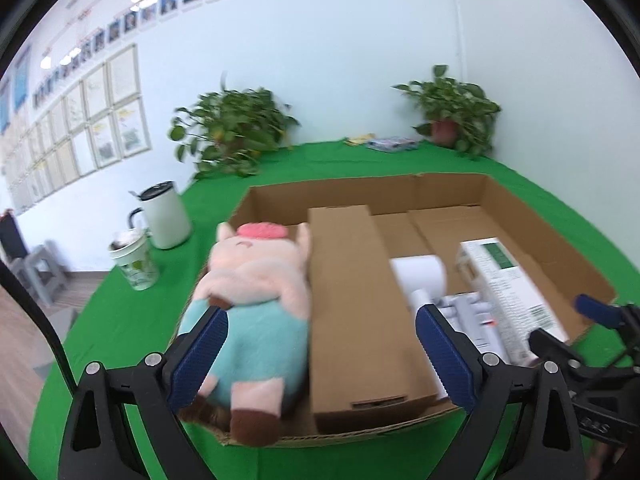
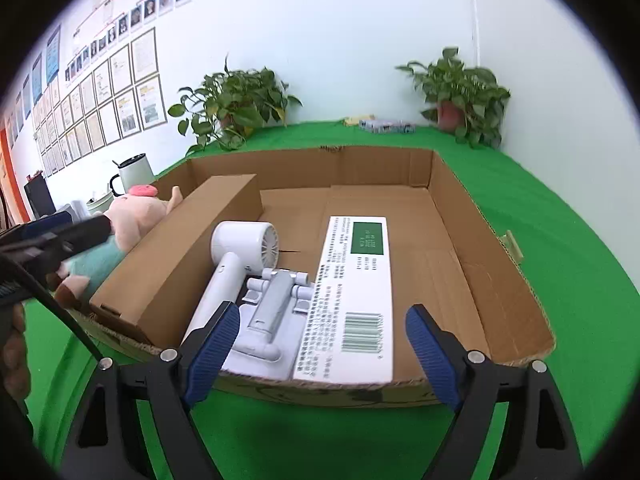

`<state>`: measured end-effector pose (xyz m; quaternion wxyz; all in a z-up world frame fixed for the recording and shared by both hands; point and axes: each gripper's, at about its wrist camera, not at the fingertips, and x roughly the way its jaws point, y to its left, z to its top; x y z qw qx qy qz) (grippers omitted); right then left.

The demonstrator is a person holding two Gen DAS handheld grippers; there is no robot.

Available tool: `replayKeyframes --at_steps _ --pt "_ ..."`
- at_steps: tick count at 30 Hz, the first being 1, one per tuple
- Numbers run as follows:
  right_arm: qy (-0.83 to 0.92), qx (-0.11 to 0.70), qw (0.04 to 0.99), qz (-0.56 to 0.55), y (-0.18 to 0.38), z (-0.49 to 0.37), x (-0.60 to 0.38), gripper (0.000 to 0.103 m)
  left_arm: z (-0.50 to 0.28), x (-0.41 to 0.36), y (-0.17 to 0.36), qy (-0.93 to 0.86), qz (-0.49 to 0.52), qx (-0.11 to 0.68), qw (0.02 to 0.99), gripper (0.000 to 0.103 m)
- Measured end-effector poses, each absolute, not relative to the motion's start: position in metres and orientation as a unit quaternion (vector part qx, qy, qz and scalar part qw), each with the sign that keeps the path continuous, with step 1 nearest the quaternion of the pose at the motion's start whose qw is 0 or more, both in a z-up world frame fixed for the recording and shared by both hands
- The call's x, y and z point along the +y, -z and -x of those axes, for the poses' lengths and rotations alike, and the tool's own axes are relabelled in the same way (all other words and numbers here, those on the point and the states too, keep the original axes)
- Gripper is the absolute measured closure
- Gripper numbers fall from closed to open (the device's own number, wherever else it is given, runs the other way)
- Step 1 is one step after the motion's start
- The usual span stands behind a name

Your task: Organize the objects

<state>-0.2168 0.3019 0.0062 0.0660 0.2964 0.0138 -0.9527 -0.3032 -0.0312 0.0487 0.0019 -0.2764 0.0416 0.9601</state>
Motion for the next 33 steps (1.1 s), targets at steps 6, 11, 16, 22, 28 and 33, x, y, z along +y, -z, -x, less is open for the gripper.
replayKeyframes --at_steps 6,11,16,22,28,33 --pt "0.963 0.042 0.041 -0.262 0.001 0.207 0.290 0.017 0.290 -0.028 -0.011 -0.964 0.255 0.068 -0.031 0.005" --pt "0.963 0.045 0.030 -0.263 0.002 0.210 0.288 0.013 0.291 -0.026 0.000 -0.965 0.259 0.039 -0.029 0.000" --pt "0.963 0.042 0.030 -0.266 0.005 0.213 0.290 0.010 0.304 -0.017 0.007 -0.964 0.262 0.040 -0.028 0.000" --pt "0.963 0.042 0.029 -0.266 0.005 0.212 0.290 0.010 0.305 -0.017 0.007 -0.964 0.262 0.041 -0.029 0.000" --pt "0.963 0.042 0.029 -0.266 0.005 0.212 0.290 0.010 0.305 -0.016 0.007 -0.964 0.262 0.041 -0.029 0.000" --pt "0.963 0.042 0.029 -0.266 0.005 0.212 0.290 0.010 0.305 -0.016 0.007 -0.964 0.262 0.040 -0.029 0.000"
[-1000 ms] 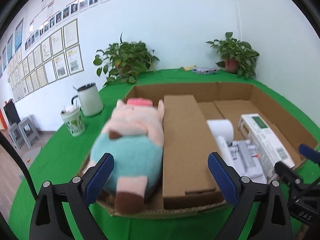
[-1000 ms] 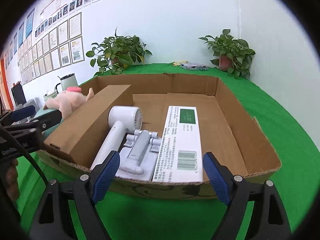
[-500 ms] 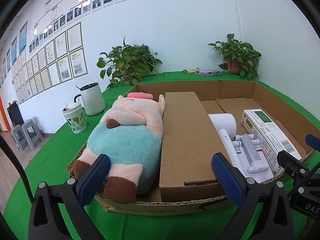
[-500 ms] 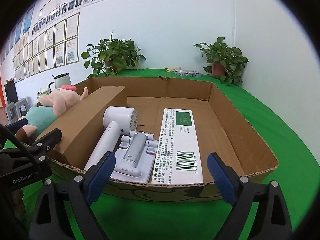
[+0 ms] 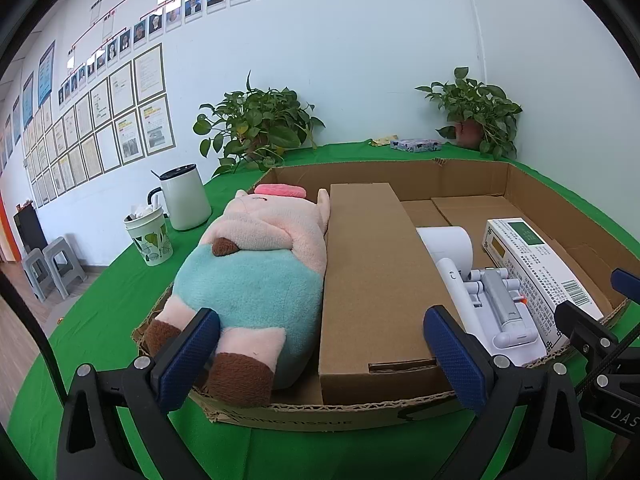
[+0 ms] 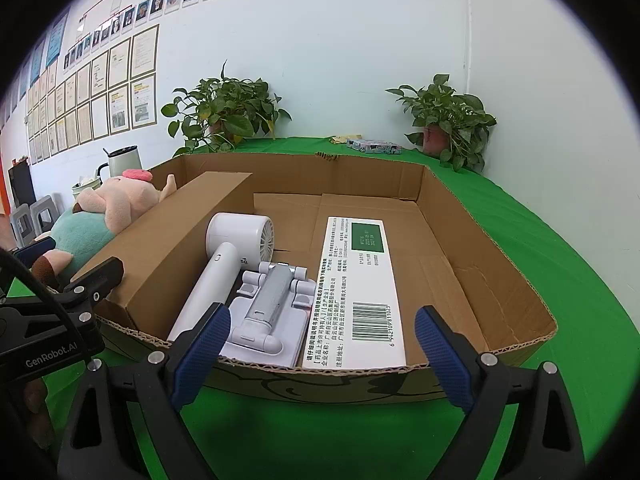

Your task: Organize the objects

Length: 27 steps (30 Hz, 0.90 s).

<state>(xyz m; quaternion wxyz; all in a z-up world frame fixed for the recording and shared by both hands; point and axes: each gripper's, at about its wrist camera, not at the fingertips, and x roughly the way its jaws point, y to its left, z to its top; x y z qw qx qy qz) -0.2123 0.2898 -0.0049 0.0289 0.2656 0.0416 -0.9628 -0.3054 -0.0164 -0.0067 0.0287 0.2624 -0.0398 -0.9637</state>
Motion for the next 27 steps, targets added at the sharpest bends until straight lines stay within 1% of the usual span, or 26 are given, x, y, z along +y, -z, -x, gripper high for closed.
replayKeyframes --at_steps 27 --pt "0.963 0.042 0.029 -0.266 0.0051 0.2122 0.2895 0.009 0.3069 -0.0150 0.0076 0.964 -0.263 -0.039 0.027 0.000"
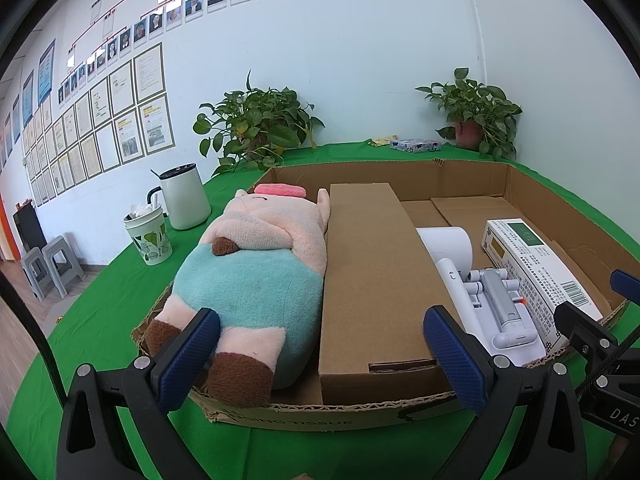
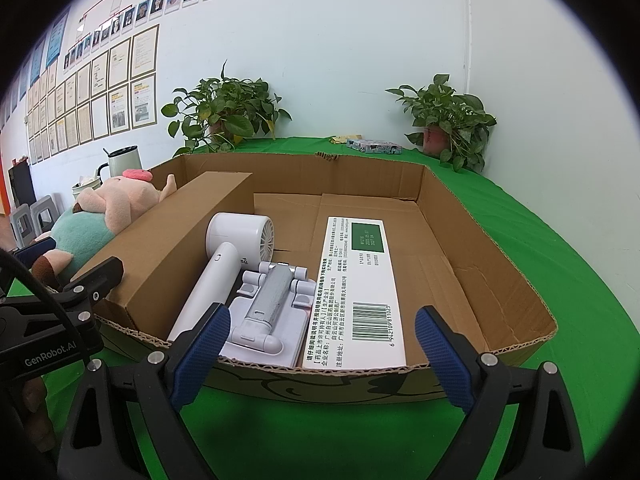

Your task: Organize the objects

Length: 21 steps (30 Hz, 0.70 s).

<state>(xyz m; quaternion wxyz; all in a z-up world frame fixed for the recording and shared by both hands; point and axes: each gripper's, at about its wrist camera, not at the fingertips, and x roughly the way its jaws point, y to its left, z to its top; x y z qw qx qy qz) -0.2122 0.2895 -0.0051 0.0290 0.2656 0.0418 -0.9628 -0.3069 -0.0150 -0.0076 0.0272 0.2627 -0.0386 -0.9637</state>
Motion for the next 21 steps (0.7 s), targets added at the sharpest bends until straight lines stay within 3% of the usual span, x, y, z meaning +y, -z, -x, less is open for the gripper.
replayKeyframes --at_steps 21 --pt "0.963 0.042 0.029 -0.266 0.0046 0.2114 0.2899 0.009 0.3082 -0.0115 0.0090 0.964 -0.262 -0.042 0.031 0.000"
